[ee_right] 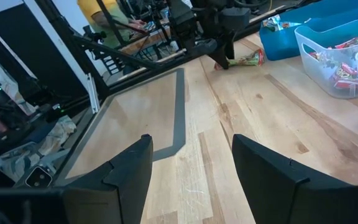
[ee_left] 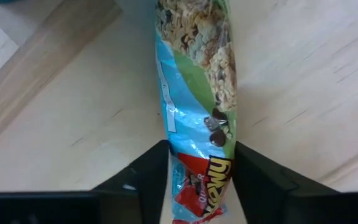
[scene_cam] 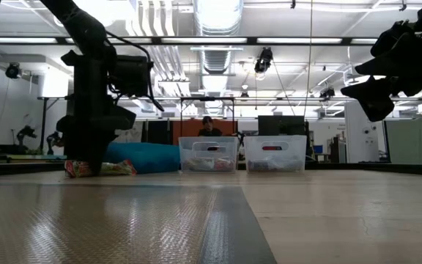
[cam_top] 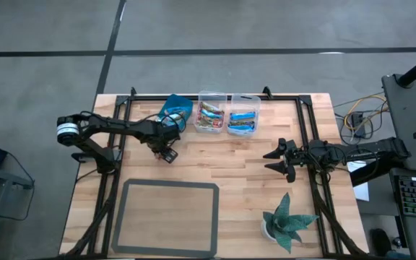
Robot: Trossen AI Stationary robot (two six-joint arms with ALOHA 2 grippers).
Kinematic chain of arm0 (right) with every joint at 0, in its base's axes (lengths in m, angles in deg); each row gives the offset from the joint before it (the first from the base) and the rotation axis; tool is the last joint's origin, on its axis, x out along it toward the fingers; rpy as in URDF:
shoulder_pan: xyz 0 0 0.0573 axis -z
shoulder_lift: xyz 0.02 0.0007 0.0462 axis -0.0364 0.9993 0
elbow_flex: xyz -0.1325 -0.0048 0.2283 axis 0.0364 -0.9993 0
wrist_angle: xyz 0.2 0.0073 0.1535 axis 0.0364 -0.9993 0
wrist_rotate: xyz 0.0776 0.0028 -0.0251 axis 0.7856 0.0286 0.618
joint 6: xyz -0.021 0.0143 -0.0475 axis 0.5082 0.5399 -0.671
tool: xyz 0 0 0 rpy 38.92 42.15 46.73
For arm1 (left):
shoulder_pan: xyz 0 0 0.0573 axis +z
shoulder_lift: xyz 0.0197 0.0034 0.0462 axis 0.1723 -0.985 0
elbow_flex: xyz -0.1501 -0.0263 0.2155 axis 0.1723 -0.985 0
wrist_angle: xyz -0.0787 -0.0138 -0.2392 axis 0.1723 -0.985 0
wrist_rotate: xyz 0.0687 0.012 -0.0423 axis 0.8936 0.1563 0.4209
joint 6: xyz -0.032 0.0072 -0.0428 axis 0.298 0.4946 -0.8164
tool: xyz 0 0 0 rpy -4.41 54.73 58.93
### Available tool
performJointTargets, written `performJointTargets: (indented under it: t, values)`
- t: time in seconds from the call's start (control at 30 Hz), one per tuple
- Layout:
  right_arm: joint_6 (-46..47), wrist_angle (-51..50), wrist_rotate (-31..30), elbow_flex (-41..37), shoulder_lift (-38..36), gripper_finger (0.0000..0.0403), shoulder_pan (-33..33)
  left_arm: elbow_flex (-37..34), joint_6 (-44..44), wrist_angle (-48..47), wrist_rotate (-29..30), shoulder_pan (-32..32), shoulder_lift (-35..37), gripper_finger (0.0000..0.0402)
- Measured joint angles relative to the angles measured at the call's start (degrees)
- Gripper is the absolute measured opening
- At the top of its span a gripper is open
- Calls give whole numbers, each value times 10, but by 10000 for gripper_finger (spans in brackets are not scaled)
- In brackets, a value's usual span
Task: Pick and place Granola Bars by type
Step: Put the red granola bar into the left transparent bin
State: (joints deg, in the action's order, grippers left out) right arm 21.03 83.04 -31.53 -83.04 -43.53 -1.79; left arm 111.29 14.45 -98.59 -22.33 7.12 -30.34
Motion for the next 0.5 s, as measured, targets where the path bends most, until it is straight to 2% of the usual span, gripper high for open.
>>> performJointTargets:
  t: [0.23, 0.5]
  values:
    - [0, 0, 0, 0, 0, 210, 0, 32, -6, -26, -30, -14, 0, 99]
    - [0, 0, 0, 0, 0, 210, 0, 138, 12, -114, -47, -44, 0, 27]
